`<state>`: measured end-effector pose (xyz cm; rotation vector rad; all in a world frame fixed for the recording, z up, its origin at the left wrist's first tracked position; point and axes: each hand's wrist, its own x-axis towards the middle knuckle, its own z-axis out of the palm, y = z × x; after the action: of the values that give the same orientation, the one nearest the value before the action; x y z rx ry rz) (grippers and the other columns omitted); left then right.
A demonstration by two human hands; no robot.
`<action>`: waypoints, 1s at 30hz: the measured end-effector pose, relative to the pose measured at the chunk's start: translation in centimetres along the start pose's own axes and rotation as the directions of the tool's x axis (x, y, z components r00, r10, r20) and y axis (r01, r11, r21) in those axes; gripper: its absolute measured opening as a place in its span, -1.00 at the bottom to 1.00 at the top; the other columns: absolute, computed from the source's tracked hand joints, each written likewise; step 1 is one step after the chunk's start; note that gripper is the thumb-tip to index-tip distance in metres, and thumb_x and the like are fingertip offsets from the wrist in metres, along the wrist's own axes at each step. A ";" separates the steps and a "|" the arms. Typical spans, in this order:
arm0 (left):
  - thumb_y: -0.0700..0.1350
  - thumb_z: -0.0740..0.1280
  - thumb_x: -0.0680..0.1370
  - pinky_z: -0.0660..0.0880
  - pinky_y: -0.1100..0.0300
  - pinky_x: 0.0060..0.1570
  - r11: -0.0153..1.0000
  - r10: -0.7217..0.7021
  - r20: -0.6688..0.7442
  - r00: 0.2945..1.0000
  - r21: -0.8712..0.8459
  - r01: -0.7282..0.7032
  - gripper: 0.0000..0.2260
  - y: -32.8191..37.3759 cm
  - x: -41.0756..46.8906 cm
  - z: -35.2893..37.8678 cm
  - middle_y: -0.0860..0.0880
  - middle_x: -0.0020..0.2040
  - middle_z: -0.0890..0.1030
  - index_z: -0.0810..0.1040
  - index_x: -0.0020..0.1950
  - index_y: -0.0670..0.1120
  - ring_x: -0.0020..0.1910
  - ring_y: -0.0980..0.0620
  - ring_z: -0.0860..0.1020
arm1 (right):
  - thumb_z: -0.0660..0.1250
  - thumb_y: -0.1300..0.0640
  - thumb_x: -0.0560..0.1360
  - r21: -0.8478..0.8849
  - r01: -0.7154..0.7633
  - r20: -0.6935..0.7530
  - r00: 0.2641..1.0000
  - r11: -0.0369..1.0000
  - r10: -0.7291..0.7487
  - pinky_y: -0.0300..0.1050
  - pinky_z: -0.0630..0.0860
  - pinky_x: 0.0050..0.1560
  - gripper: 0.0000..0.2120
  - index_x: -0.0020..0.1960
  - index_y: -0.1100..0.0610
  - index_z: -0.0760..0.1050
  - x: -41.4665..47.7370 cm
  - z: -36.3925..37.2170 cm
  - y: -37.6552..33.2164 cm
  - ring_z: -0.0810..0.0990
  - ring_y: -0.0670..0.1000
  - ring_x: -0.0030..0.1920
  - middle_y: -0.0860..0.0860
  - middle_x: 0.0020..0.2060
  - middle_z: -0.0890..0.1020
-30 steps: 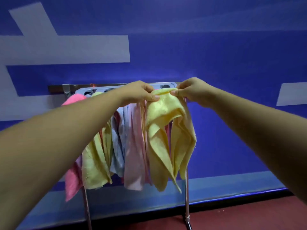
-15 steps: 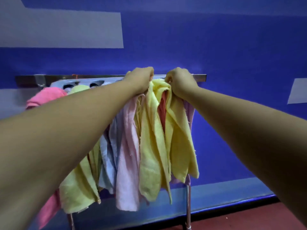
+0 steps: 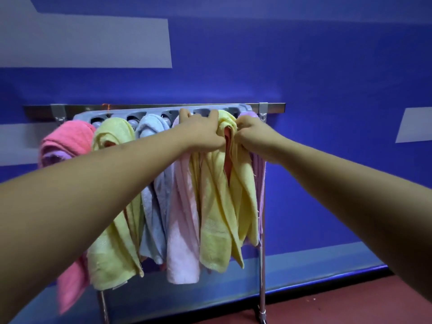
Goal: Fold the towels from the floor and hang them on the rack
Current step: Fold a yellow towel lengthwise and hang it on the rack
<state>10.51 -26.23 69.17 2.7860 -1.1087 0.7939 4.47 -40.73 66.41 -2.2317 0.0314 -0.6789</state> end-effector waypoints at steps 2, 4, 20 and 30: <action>0.17 0.20 0.54 0.16 -0.07 0.13 1.000 0.007 -0.015 1.000 0.027 -0.006 -0.51 0.0 -0.3 0.4 -0.04 -0.30 0.49 0.24 0.30 -0.12 0.02 -0.16 0.46 | 0.29 0.18 0.28 0.249 -0.114 0.036 0.993 0.962 0.108 -0.04 0.35 -0.21 -0.76 -0.06 0.18 0.47 -0.7 0.7 0.8 0.44 0.05 -0.20 0.09 -0.23 0.47; 0.18 0.23 0.51 0.17 -0.07 0.15 0.999 -0.011 -0.017 1.000 0.037 0.012 -0.51 -0.1 -0.3 0.5 -0.04 -0.29 0.51 0.25 0.26 -0.11 -0.01 -0.16 0.48 | 0.33 0.23 0.35 0.370 -0.107 0.063 0.994 0.923 0.090 -0.03 0.40 -0.20 -0.80 -0.02 0.19 0.49 -1.2 1.5 1.6 0.47 0.07 -0.19 0.12 -0.23 0.50; 0.00 0.20 0.52 0.23 -0.11 0.21 0.993 -0.079 -0.041 0.996 0.091 0.082 -0.61 2.2 -2.9 0.1 -0.17 -0.03 0.61 0.28 0.27 -0.18 0.06 -0.20 0.49 | 0.24 0.22 0.44 -0.002 -0.051 -0.017 0.999 0.999 0.051 -0.06 0.50 -0.23 -0.88 -0.08 0.20 0.52 -3.3 2.1 2.9 0.52 0.00 -0.28 0.05 -0.28 0.58; -0.10 0.33 0.50 0.46 0.08 0.10 0.908 -0.068 0.204 0.977 -0.394 0.146 -0.50 2.6 -14.7 3.5 -0.18 0.28 0.46 0.31 0.40 -0.19 0.17 -0.14 0.51 | 0.23 0.12 0.53 -0.231 -0.176 0.079 0.977 0.957 0.199 -0.07 0.54 0.08 -0.54 0.41 0.18 0.39 -14.7 1.9 2.7 0.58 0.10 0.14 0.15 0.27 0.55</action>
<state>1.40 -19.63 58.85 2.5687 -0.9944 0.2520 -6.73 -37.88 56.76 -2.4363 0.2783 -0.4762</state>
